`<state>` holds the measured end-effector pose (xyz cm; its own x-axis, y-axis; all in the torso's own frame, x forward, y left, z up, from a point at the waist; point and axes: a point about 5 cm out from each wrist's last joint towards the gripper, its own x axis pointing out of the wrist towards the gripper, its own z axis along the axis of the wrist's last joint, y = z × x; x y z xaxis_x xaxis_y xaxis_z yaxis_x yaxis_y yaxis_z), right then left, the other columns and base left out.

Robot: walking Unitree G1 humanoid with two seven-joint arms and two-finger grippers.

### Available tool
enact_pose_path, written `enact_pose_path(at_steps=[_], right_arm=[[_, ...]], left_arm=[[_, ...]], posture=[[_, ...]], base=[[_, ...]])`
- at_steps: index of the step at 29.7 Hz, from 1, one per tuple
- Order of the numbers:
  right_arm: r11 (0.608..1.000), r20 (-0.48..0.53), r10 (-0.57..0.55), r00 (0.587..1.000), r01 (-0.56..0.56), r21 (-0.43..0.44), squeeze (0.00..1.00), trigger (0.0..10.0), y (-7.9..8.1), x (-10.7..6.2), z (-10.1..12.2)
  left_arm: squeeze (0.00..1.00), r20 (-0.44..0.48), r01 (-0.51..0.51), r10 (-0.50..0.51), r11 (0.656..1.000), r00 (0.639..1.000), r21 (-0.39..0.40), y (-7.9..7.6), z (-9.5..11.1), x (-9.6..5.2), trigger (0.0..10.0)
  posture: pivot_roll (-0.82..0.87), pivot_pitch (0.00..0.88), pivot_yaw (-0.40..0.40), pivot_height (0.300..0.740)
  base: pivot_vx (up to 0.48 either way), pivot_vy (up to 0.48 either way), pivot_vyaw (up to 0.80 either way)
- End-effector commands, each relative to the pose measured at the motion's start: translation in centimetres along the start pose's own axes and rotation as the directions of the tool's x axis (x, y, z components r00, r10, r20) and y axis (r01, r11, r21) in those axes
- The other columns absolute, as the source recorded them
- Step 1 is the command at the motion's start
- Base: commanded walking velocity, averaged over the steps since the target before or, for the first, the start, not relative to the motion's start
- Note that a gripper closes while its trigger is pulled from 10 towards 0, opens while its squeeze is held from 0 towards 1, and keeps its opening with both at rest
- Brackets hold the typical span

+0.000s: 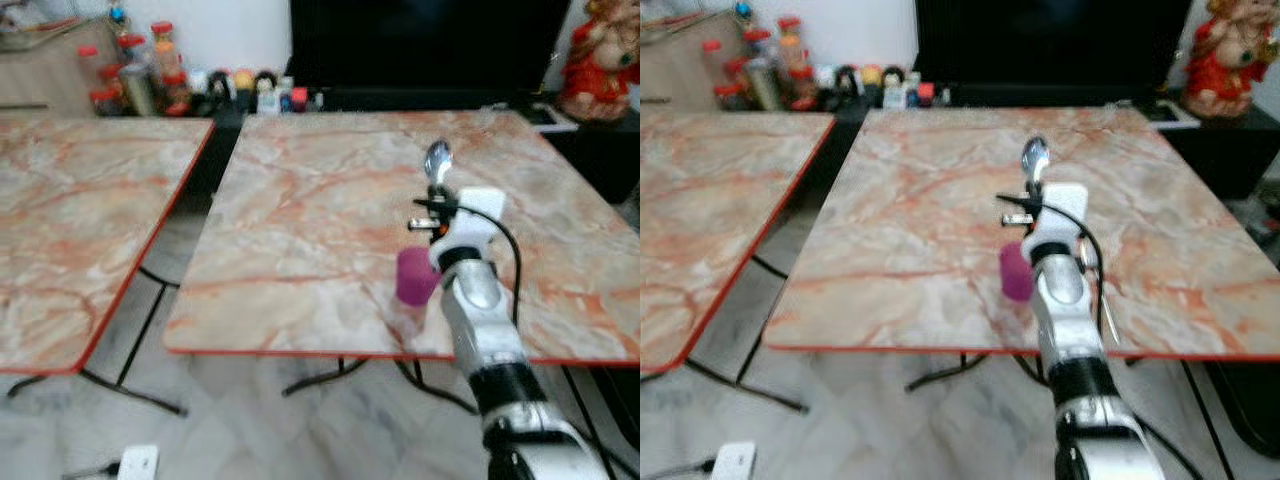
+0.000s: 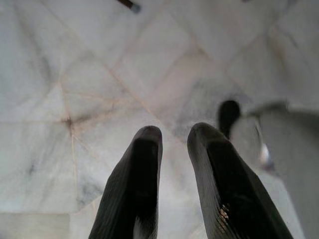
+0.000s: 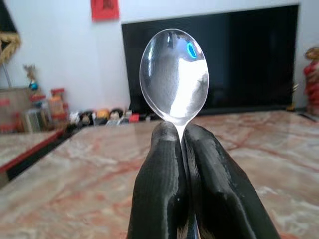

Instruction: Setting the table

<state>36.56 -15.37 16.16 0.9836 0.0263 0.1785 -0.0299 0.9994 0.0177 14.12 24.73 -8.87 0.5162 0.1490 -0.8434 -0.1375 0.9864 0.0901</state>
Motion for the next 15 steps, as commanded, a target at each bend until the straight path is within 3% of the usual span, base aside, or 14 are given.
enact_pose_path(at_steps=[1, 15], right_arm=[[1.000, 0.028, 0.013, 1.000, -0.013, 0.005, 0.00, 10.0, 0.52, 0.29, 0.64], [0.999, 0.021, 0.030, 0.999, -0.031, 0.009, 0.00, 10.0, 1.10, 0.00, 0.13]], left_arm=[[0.00, 0.033, -0.005, 0.005, 1.000, 0.999, -0.001, -0.24, 1.22, 0.24, 10.0], [0.00, 0.054, 0.009, -0.010, 1.000, 0.999, 0.001, -1.04, 1.60, 0.36, 10.0]], posture=[[-0.02, 0.000, 0.017, 0.740], [-0.01, 0.000, 0.013, 0.740]], base=[[0.000, 0.360, 0.00], [0.000, 0.472, 0.00]])
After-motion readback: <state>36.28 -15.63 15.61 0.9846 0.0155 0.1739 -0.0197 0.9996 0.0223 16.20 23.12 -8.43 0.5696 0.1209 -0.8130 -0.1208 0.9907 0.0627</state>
